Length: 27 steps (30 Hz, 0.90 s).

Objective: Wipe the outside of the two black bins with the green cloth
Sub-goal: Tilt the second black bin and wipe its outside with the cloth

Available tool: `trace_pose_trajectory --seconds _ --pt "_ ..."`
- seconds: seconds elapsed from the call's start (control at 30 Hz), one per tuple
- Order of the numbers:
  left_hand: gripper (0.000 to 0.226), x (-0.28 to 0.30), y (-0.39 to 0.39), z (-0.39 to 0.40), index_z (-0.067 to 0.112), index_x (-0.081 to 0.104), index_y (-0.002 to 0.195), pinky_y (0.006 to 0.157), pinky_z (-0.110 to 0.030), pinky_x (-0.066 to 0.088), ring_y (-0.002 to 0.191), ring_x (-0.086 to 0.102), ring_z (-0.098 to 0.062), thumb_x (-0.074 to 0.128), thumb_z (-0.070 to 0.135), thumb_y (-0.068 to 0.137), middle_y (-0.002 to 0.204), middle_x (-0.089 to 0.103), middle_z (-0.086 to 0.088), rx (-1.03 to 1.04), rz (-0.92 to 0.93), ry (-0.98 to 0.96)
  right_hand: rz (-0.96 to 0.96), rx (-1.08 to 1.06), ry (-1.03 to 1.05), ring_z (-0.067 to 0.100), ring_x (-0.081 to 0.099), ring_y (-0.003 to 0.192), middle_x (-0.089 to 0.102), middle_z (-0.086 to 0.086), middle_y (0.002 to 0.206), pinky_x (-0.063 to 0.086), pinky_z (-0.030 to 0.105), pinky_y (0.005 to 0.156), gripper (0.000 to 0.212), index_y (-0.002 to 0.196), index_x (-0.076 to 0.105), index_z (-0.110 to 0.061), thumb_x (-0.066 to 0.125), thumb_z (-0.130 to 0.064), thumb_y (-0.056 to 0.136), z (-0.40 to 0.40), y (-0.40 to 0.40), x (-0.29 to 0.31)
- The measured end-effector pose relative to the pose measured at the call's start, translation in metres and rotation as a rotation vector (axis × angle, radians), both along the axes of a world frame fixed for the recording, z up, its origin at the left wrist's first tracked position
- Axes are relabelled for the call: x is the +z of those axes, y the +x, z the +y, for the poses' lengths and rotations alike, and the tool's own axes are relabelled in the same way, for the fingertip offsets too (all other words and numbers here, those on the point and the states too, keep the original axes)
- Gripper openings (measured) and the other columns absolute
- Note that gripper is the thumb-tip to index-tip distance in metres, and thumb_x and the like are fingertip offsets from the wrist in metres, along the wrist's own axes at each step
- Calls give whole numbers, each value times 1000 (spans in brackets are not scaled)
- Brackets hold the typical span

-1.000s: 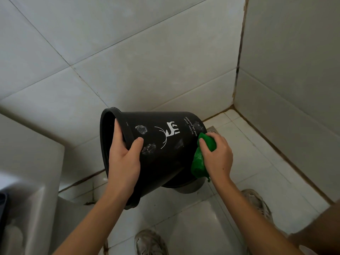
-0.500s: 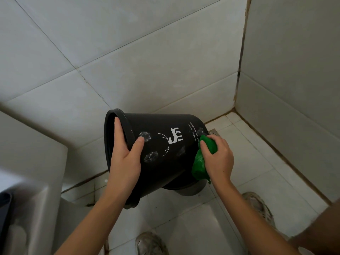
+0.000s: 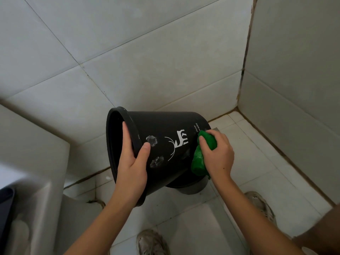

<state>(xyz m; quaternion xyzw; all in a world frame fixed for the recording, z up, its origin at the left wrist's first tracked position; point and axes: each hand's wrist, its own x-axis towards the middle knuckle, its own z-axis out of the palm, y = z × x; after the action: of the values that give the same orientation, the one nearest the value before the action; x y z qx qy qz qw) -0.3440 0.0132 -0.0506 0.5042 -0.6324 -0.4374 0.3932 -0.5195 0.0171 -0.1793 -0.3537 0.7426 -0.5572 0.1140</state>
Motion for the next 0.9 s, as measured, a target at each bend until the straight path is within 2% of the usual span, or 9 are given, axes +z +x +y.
trace_pose_trajectory --seconds 0.07,0.17,0.3,0.4,0.5,0.57,0.67,0.8,0.9 --pt "69 0 -2 0 48 14 151 107 -40 45 122 57 -5 46 15 101 140 53 16 2 9 9 59 5 -38 11 57 88 65 0 102 45 18 71 28 110 67 -14 66 -30 88 1 5 7" --pt "67 0 -1 -2 52 18 149 105 -42 46 121 58 -8 47 15 101 139 53 15 14 49 41 217 97 -143 10 56 83 63 1 97 43 12 69 31 107 67 -15 60 -38 87 6 31 24" --pt "64 4 2 -10 51 24 148 102 -46 49 118 61 -13 47 13 101 135 57 10 38 93 56 413 239 -276 11 58 84 64 4 95 47 15 67 31 104 70 -13 60 -37 87 9 55 33" --pt "65 6 -1 -12 47 25 150 103 -43 48 116 62 -11 47 11 100 133 59 11 37 113 60 382 208 -207 11 57 81 63 2 94 40 12 65 30 104 69 -15 58 -37 87 -1 32 28" --pt "65 8 -8 -11 43 24 151 94 -32 55 105 67 -6 46 8 100 122 64 17 33 153 84 184 55 -5 16 59 86 63 -1 98 38 22 68 27 108 67 -20 60 -37 88 -17 2 24" --pt "65 10 -11 -12 44 24 151 89 -28 57 101 68 -4 46 9 101 121 63 18 33 170 101 119 -4 76 18 60 89 62 -1 100 36 23 67 26 110 66 -22 62 -36 89 -23 -5 24" --pt "63 11 -12 -16 45 27 150 93 -35 55 104 68 -8 46 10 101 119 65 17 45 186 115 253 76 -13 14 57 87 62 0 99 34 13 65 29 109 66 -20 60 -38 88 -13 17 35" --pt "60 12 -6 -19 48 32 146 95 -44 53 107 67 -13 47 12 100 125 64 9 44 180 114 418 291 -235 10 57 82 63 3 94 45 15 64 32 105 70 -14 58 -37 88 5 42 38" --pt "62 11 -4 -17 46 29 148 94 -40 55 104 68 -10 47 11 100 122 65 13 45 181 113 359 165 -152 14 59 80 63 3 93 40 14 63 30 105 70 -15 58 -36 87 -8 20 26"
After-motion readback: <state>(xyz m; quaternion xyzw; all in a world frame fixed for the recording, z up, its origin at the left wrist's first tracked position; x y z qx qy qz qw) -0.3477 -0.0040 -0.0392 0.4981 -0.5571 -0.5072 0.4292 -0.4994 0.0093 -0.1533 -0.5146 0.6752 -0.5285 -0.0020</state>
